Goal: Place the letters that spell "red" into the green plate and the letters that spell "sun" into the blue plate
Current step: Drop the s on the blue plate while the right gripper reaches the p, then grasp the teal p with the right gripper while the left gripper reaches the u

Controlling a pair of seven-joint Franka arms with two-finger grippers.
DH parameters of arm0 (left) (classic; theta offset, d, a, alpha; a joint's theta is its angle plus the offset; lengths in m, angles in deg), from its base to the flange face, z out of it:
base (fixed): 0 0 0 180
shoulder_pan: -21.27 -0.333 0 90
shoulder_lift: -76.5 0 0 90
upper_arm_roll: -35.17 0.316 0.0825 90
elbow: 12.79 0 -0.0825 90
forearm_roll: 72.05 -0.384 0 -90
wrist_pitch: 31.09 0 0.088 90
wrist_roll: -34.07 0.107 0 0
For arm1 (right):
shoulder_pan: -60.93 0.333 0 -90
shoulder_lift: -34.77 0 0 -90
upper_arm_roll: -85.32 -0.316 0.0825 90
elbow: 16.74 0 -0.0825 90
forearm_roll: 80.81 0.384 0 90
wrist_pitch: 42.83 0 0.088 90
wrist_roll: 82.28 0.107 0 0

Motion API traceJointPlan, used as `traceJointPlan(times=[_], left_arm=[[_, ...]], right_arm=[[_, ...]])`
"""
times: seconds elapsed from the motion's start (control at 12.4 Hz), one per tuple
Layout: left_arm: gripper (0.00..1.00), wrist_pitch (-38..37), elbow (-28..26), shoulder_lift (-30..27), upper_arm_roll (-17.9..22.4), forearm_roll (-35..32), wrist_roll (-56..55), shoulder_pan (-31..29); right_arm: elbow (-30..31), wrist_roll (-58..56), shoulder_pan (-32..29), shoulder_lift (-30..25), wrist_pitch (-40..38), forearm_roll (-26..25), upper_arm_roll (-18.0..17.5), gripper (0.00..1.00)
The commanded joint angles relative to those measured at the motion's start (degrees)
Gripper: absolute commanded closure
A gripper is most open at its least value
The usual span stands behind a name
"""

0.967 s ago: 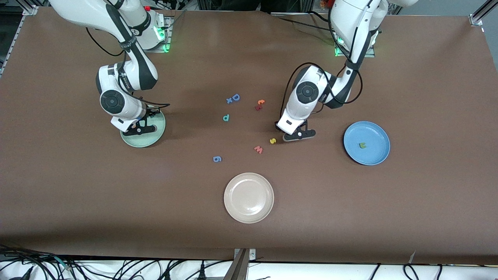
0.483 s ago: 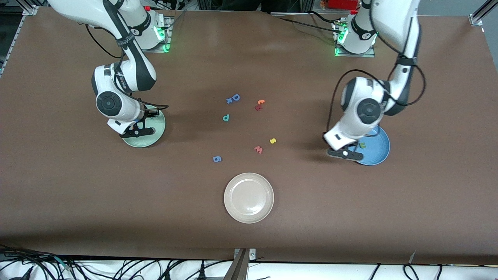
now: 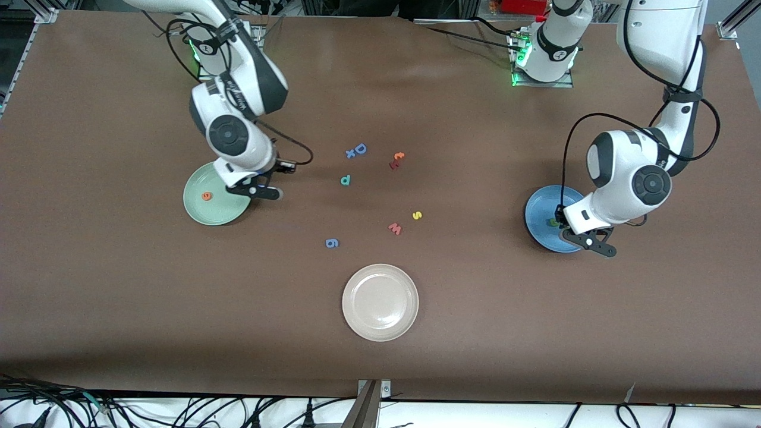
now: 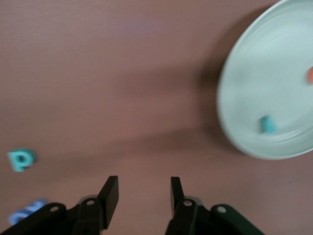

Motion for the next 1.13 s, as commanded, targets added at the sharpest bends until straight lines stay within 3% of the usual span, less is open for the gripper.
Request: traceJointPlan(times=[0.0,0.08,0.16,0.24,0.4,0.56,0.89,1.05], left_arm=[[0.64,0.2,-1.4,0.1,-0.4,1.3,2.4,-0.4],[0.44,0.2,-1.4,0.2,-0.4,1.3,2.0,-0.4],[0.09,0.2,-1.4,0.2,-0.5,1.3,1.8,-0.3],[0.01,0.1,-1.3,0.1,-0.5,1.3,1.6,-0.3],[0.01,-0.4,-0.3,-1.0,-1.0,1.4,0.0,0.3],[0.01,-0.5,-0.2,-1.3,-5.2,1.6,-9.7,1.1],[0.01,-0.5,2.6,-0.8,-8.7,1.4,-35.4,10.1],[0.02,-0.5,5.6,0.3,-9.8,1.1,-40.3,13.4]], right_arm=[[-1.9,10.2,4.2,4.0,5.2,1.1,-1.2,0.49],[-2.6,13.0,5.7,5.7,7.3,1.0,-1.3,0.49],[-3.1,15.1,7.4,6.9,9.5,0.9,-1.3,0.49],[-3.8,17.0,9.1,8.3,11.4,0.3,-1.2,0.49],[-5.1,19.0,11.1,10.4,13.3,-0.5,-1.1,0.50],[-5.4,20.1,11.5,12.3,15.6,-2.9,-1.1,0.50],[-6.7,24.3,12.1,15.0,18.1,-5.5,-1.0,0.50],[-8.7,26.7,12.2,17.0,18.4,-6.5,-0.9,0.50]])
